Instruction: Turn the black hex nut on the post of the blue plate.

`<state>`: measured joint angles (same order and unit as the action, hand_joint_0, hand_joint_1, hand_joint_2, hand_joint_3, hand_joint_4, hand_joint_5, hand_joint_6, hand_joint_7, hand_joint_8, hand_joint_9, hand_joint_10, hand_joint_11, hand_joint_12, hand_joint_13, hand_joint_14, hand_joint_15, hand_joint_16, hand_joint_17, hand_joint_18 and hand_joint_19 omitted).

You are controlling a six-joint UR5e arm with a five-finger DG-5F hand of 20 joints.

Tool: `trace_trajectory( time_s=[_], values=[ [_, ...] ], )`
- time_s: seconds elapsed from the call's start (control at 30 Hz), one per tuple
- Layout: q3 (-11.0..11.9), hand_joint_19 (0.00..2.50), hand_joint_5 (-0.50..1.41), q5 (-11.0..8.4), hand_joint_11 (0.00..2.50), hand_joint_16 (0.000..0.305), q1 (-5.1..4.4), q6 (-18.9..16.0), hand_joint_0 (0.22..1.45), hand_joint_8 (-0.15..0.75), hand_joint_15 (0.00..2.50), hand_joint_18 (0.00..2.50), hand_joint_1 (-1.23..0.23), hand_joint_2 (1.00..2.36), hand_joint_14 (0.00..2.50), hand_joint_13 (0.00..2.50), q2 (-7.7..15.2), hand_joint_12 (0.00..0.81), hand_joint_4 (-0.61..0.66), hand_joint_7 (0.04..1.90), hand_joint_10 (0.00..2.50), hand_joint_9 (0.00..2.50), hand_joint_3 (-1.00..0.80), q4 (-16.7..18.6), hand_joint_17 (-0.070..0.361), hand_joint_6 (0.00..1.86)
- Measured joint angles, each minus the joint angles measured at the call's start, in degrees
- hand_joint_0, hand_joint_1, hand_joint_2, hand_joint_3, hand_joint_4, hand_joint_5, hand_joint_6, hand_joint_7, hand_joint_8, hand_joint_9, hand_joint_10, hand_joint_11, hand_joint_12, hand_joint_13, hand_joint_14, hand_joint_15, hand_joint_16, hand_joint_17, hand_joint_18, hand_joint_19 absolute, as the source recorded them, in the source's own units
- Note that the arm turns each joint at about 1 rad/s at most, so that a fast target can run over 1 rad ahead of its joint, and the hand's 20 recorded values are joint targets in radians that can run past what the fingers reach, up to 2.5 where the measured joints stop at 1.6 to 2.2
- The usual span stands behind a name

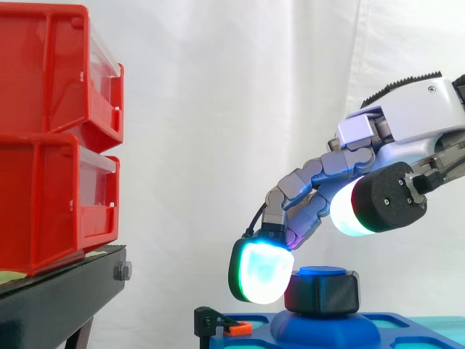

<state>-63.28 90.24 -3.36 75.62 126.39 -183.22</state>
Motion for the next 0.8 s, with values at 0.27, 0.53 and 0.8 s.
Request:
trace_trajectory(
  time_s=[0.27,0.53,0.8],
  values=[
    [0.0,0.29,-0.18,1.00,0.00,0.016,0.93,0.2,0.52,0.262,0.07,0.01,-0.32,1.00,0.00,0.37,0.0,0.216,0.28,0.83,0.00,0.46,-0.50,0.1,0.037,0.50],
    [0.0,0.29,-0.18,2.33,0.00,0.016,1.99,1.1,0.53,0.262,0.07,0.00,-0.32,1.00,0.00,0.37,0.0,0.217,0.28,0.84,0.00,0.46,-0.50,0.1,0.036,0.50],
    [0.1,0.29,-0.17,3.69,0.00,0.016,3.23,2.0,0.52,0.263,0.07,0.00,-0.32,1.00,0.00,0.37,0.0,0.218,0.28,0.84,0.00,0.46,-0.50,-0.1,0.036,0.50]
  ],
)
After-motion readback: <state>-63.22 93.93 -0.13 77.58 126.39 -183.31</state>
